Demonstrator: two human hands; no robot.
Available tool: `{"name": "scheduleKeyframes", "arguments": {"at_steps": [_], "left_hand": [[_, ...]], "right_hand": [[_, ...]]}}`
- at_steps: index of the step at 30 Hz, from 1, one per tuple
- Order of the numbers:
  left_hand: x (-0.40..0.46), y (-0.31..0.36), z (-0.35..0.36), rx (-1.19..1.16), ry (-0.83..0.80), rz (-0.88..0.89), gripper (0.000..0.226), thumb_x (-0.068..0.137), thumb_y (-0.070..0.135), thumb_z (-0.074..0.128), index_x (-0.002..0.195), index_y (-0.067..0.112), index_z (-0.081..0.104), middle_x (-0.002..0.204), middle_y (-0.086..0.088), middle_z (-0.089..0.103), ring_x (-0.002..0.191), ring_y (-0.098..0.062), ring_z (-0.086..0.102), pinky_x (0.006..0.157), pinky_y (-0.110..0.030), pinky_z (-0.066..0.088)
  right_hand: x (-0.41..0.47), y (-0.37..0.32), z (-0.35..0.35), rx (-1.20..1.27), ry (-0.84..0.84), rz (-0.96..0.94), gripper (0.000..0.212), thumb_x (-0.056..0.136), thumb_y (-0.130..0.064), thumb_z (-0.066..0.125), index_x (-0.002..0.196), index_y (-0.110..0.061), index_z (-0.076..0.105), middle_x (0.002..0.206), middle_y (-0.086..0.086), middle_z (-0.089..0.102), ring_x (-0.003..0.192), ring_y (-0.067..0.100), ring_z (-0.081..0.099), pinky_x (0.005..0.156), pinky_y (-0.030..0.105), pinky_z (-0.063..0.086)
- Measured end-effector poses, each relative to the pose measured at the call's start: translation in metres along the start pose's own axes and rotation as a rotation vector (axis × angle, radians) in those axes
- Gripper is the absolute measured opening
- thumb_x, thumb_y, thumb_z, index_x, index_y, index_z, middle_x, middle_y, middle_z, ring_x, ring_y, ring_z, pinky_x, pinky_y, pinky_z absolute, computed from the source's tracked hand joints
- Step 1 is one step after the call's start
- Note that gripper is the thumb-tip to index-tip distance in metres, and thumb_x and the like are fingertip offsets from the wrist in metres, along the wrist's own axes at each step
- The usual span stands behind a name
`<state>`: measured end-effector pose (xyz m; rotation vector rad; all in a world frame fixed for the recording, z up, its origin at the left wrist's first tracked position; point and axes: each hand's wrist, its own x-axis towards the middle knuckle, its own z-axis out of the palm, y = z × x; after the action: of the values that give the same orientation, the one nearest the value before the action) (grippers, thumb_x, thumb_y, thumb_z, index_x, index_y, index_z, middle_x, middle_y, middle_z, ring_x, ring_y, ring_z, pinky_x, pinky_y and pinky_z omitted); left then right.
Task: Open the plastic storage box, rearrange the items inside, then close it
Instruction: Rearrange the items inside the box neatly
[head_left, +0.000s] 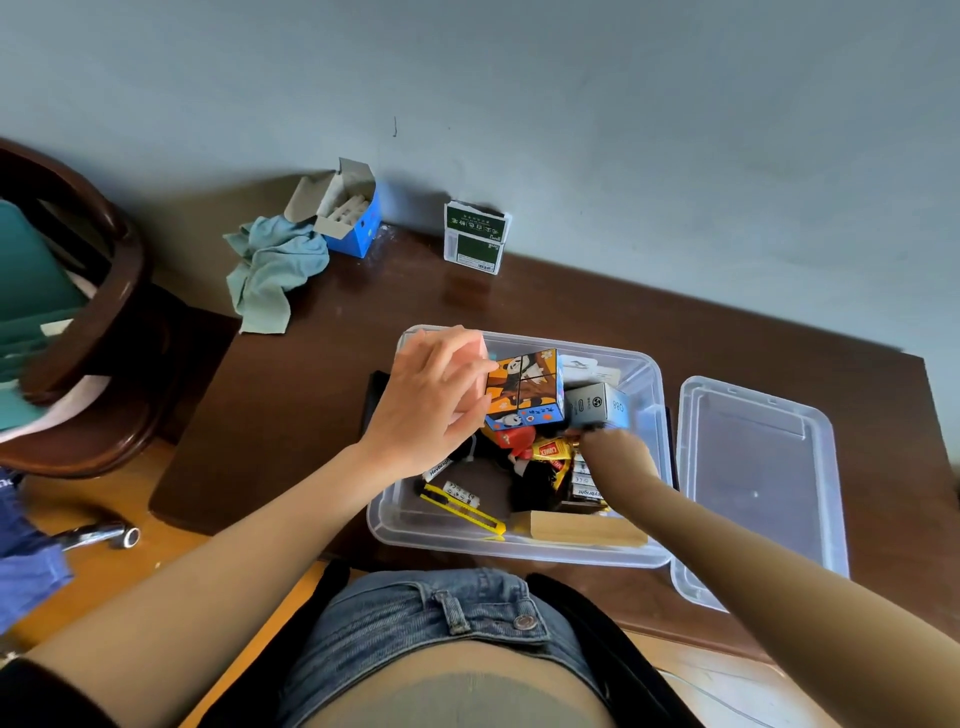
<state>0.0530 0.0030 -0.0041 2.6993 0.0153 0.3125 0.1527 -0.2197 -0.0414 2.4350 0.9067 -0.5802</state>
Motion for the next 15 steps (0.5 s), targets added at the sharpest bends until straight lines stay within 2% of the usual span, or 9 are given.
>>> {"name": "scheduleKeyframes", "arguments": {"at_steps": [5,7,9,12,13,15], "left_hand": [[0.001,-0.001,0.002,0.002,0.006,-0.008,0.032,0.088,0.031,0.054,0.115,0.018,0.064,0.134,-0.009,0.05,0.125,-0.028,0.04,0.104,-0.051,0.03],[0.001,-0.002,0.002,-0.006,-0.004,-0.012,0.034,0.089,0.034,0.049,0.115,0.019,0.064,0.134,-0.008,0.049,0.125,-0.028,0.041,0.104,-0.049,0.03],[0.001,-0.002,0.002,-0.012,-0.018,-0.016,0.037,0.09,0.037,0.045,0.116,0.02,0.063,0.135,-0.007,0.048,0.126,-0.028,0.04,0.105,-0.048,0.029],[0.002,-0.004,0.002,-0.018,-0.045,-0.03,0.037,0.091,0.039,0.045,0.119,0.022,0.061,0.138,-0.005,0.045,0.13,-0.027,0.038,0.108,-0.047,0.025],[0.002,-0.005,0.002,-0.023,-0.051,-0.033,0.038,0.091,0.041,0.043,0.12,0.022,0.061,0.139,-0.005,0.044,0.13,-0.027,0.037,0.108,-0.047,0.024],[0.001,-0.005,0.001,-0.041,-0.058,-0.033,0.042,0.091,0.043,0.038,0.12,0.022,0.061,0.139,-0.005,0.043,0.13,-0.027,0.035,0.108,-0.047,0.024]], "right_hand": [[-0.007,0.003,-0.013,0.096,-0.002,0.028,0.033,0.092,-0.003,0.05,0.125,-0.007,0.053,0.119,0.011,0.063,0.103,0.025,0.064,0.08,0.033,0.054],[-0.011,-0.003,-0.025,0.187,0.033,-0.056,0.023,0.093,-0.01,0.049,0.113,-0.01,0.061,0.111,0.01,0.066,0.099,0.025,0.065,0.079,0.035,0.056],[-0.017,-0.014,-0.039,0.4,0.057,-0.23,0.021,0.094,-0.02,0.048,0.097,-0.013,0.067,0.095,0.002,0.07,0.085,0.017,0.065,0.071,0.03,0.054],[-0.022,-0.043,-0.056,0.569,-0.063,-0.437,0.022,0.09,-0.021,0.052,0.071,-0.019,0.062,0.071,-0.012,0.06,0.064,0.0,0.053,0.058,0.02,0.042],[-0.02,-0.053,-0.056,0.546,-0.104,-0.459,0.022,0.09,-0.021,0.054,0.071,-0.019,0.063,0.071,-0.01,0.061,0.065,0.003,0.054,0.058,0.022,0.043],[-0.01,-0.073,-0.053,0.412,-0.163,-0.422,0.022,0.092,-0.025,0.054,0.089,-0.008,0.068,0.083,0.003,0.066,0.079,0.019,0.062,0.067,0.031,0.052]]}}
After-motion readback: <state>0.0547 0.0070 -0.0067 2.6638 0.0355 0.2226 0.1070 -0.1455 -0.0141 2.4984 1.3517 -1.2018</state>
